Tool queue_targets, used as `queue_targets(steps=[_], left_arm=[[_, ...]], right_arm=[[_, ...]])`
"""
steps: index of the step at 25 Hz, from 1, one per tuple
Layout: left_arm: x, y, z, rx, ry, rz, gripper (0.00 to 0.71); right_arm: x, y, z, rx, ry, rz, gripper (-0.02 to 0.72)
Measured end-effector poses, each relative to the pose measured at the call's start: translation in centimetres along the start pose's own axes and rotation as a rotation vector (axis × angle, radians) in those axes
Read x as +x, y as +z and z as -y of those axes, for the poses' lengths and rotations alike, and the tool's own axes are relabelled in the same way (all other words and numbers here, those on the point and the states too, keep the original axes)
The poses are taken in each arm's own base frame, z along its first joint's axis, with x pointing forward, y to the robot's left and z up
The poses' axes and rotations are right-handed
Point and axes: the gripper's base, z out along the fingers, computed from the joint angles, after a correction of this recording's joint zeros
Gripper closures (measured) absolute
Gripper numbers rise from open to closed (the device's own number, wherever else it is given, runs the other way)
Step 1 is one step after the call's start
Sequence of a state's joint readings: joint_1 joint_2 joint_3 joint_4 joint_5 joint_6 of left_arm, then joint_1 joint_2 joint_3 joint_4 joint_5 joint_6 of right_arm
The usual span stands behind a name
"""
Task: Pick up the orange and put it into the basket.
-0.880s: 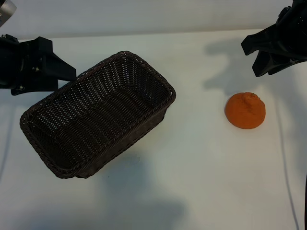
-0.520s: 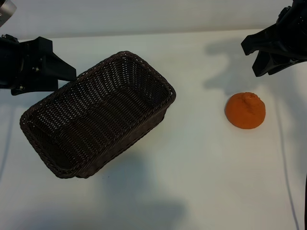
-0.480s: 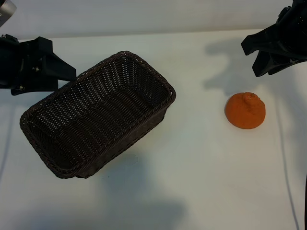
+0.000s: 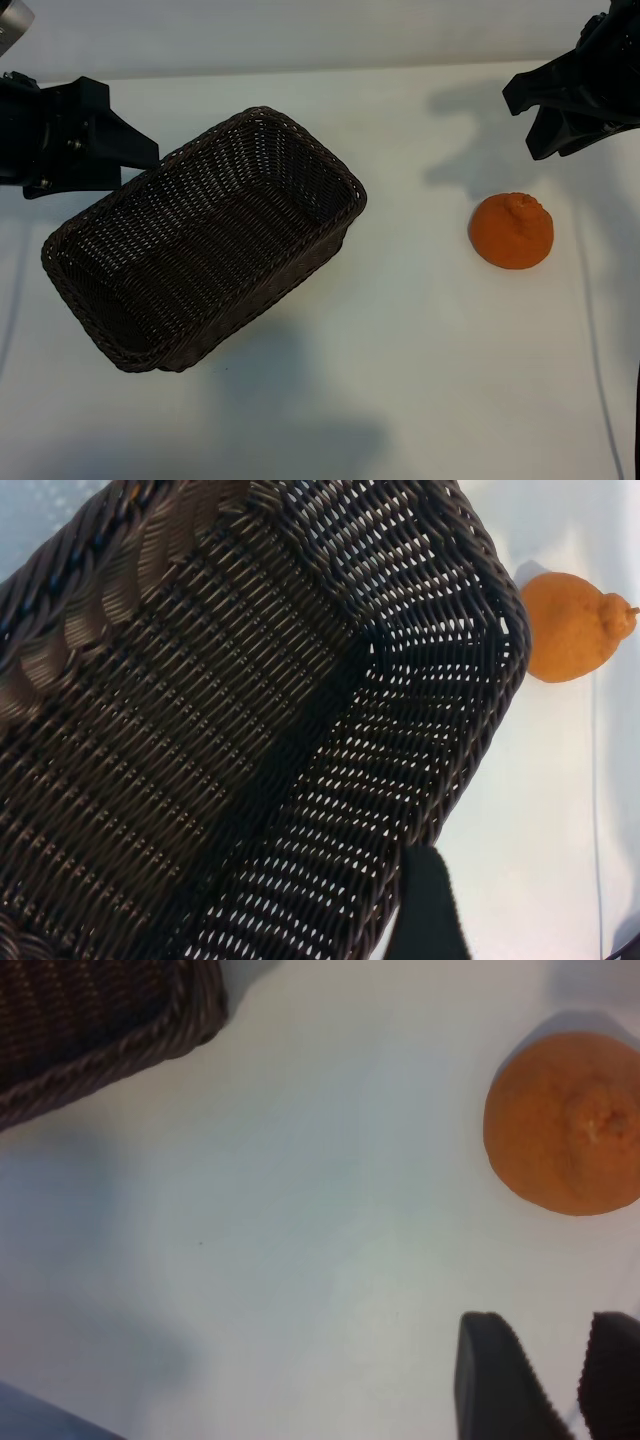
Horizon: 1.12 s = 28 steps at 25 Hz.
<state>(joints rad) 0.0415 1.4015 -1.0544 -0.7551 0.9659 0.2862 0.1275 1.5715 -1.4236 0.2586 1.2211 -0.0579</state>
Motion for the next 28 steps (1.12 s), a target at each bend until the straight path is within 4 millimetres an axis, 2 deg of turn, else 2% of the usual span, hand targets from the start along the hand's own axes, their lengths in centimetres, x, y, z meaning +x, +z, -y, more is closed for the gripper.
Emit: queue_targets(steps=[8, 23, 28], left_arm=[[0.2, 0.0, -0.7, -0.077, 0.06, -0.02, 0.168], [0.0, 0.0, -0.8, -0.092, 0.066, -0.004, 0.168], [-0.2, -1.2, 0.0, -0.097, 0.047, -0.056, 0.168]], right_arm=[[0.0, 0.0, 0.0, 0.0, 0.0, 0.0, 0.456], [0.0, 0.0, 0.0, 0.0, 0.0, 0.0, 0.456], [0.0, 0.0, 0.0, 0.0, 0.0, 0.0, 0.456]])
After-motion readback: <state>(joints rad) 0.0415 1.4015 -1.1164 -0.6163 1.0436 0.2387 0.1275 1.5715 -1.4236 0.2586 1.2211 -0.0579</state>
